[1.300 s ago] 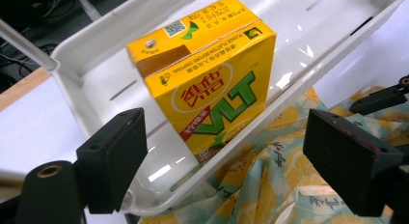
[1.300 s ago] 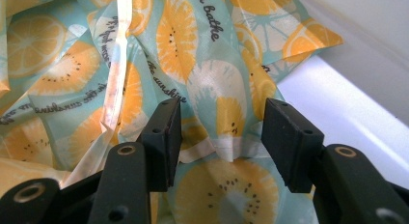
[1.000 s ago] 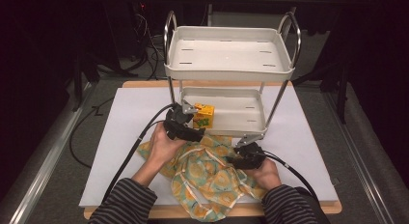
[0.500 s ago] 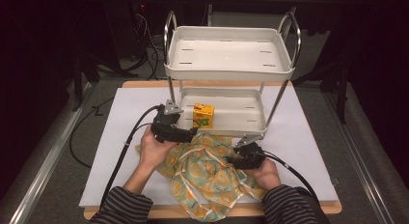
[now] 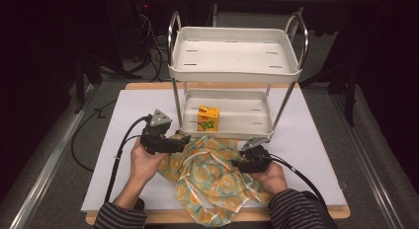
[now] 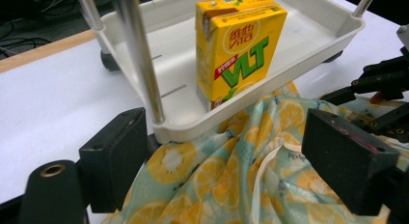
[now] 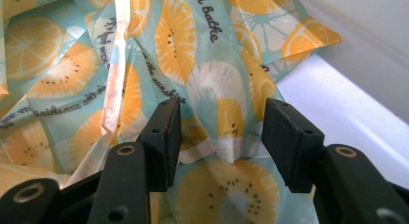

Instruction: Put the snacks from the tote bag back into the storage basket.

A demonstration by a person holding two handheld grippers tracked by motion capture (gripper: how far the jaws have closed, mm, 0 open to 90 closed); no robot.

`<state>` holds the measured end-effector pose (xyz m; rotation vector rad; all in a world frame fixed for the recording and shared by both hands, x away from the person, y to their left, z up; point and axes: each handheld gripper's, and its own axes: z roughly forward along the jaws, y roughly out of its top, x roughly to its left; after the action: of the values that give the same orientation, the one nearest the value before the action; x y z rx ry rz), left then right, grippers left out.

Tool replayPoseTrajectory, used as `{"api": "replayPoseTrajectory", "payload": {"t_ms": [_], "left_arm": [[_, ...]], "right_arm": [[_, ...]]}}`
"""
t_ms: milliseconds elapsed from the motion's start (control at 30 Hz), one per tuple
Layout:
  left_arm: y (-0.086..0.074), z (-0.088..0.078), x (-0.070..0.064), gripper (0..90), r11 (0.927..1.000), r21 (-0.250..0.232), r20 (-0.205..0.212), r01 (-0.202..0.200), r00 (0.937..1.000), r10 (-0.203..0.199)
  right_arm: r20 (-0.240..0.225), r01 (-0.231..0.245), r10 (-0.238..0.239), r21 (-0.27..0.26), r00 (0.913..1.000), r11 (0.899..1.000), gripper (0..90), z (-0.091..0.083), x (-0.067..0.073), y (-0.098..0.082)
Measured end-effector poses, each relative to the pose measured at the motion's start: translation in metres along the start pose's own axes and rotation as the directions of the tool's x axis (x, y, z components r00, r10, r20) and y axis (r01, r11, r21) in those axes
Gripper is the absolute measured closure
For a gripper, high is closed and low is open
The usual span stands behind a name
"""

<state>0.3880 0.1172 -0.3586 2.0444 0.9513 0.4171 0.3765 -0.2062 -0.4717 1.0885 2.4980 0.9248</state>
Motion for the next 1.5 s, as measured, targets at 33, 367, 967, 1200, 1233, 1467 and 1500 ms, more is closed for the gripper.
{"api": "replayPoseTrajectory", "payload": {"t_ms": [33,367,967,1200,1233,1467,1500], "left_arm": [[-0.002,0.000,0.001,17.2,1.0000,0.000,-0.002,0.002,1.0000,-0.002],[-0.021,-0.001,0.005,17.3,0.9999,0.009,-0.034,0.011,0.9994,-0.011],[-0.059,0.010,0.019,16.8,0.9948,0.057,-0.038,0.084,0.9959,-0.082],[-0.069,0.018,0.030,18.6,0.9918,0.090,-0.092,0.091,0.9923,-0.082],[-0.069,0.019,0.031,18.7,0.9909,0.095,-0.091,0.096,0.9921,-0.087],[-0.071,0.024,0.030,19.3,0.9895,0.118,-0.078,0.083,0.9942,-0.074],[-0.072,0.025,0.030,19.4,0.9886,0.124,-0.069,0.084,0.9947,-0.076]], "right_arm": [[0.000,0.000,0.000,0.000,1.0000,1.000,49.6,0.000,0.000,0.000],[-0.002,-0.002,0.002,0.001,1.0000,1.000,49.6,0.000,0.000,0.000],[-0.013,0.015,-0.015,-0.002,0.9998,1.000,49.1,0.000,-0.002,0.000],[-0.034,0.007,-0.006,0.009,0.9994,1.000,45.9,0.000,-0.003,0.002],[-0.032,-0.003,0.004,0.012,0.9995,1.000,45.5,-0.001,-0.003,0.003],[-0.029,-0.003,0.002,-0.034,0.9996,0.999,44.9,-0.015,-0.004,0.006],[-0.030,-0.006,0.005,-0.040,0.9995,0.999,45.0,-0.016,-0.004,0.006]]}}
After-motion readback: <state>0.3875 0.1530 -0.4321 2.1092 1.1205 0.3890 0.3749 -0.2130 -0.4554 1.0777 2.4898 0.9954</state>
